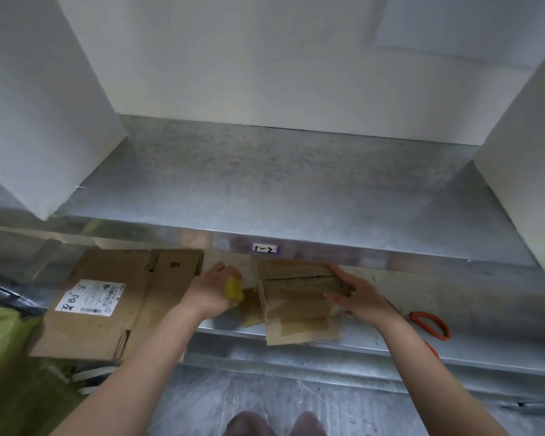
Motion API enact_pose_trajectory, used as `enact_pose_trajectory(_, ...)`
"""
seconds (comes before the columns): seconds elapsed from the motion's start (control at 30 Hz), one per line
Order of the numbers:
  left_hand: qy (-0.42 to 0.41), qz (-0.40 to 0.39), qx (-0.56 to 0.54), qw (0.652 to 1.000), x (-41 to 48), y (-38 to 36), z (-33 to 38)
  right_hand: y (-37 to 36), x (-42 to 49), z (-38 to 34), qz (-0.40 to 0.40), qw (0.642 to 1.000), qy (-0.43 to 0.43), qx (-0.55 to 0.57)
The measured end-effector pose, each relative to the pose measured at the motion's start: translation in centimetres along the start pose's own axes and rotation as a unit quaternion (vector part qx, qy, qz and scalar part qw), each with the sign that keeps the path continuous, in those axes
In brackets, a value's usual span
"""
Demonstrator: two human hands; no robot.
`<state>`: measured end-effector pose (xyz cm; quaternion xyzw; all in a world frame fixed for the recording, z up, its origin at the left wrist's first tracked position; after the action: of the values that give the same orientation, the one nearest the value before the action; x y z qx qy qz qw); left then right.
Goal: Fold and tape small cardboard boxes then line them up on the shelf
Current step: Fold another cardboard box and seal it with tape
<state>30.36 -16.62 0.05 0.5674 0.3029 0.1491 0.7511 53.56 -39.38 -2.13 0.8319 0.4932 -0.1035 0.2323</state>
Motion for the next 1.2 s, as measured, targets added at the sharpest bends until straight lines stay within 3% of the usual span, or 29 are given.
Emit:
enact_pose_trajectory(0.17,-0.033,-0.011,0.066,0.997,0.5,0.4,1.0,0.0,-0.1,-0.2,0.015,0.994,0.023,-0.103)
enact_pose_trajectory(0.33,-0.032,0.005,0.021,0.999,0.2,0.9,0.5,-0.4,-0.5,-0.4,0.023,0.978,0.028,-0.208)
enact_pose_trajectory(0.53,-0.019,0.024,-0.005,1.000,-0.6,1.3,0.4,-0.7,-2.7,-1.3,0.099,0.964,0.102,-0.224)
enact_pose_trajectory(0.67,-0.014,0.028,-0.009,0.999,-0.9,1.5,0.4,0.9,-4.3,1.1,0.161,0.925,0.135,-0.318)
enact_pose_trajectory(0.9,0.004,0.020,-0.016,1.000,-1.0,1.0,1.0,5.4,-6.5,8.4,0.165,0.874,0.066,-0.453)
enact_pose_trajectory(1.03,0.020,0.028,-0.023,0.999,-1.1,0.9,1.5,8.5,-7.9,11.9,0.199,0.858,-0.044,-0.472)
enact_pose_trajectory(1.1,0.028,0.032,-0.025,0.999,-1.3,0.8,1.8,9.8,-8.0,13.4,0.185,0.876,-0.084,-0.438)
enact_pose_trajectory(1.2,0.034,0.043,-0.038,0.998,-1.6,0.6,2.1,11.2,-8.0,13.7,0.199,0.911,-0.057,-0.356)
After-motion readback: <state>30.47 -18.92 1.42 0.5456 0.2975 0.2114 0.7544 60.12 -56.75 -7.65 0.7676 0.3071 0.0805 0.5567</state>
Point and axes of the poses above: each hand's wrist, its own x-axis towards the middle knuckle, its own y-axis out of the back of the hand, z = x × y, the point moved 4 cm from there along x, towards the middle knuckle, and after that the axes turned 10 degrees about x, right-handed, at the moved point
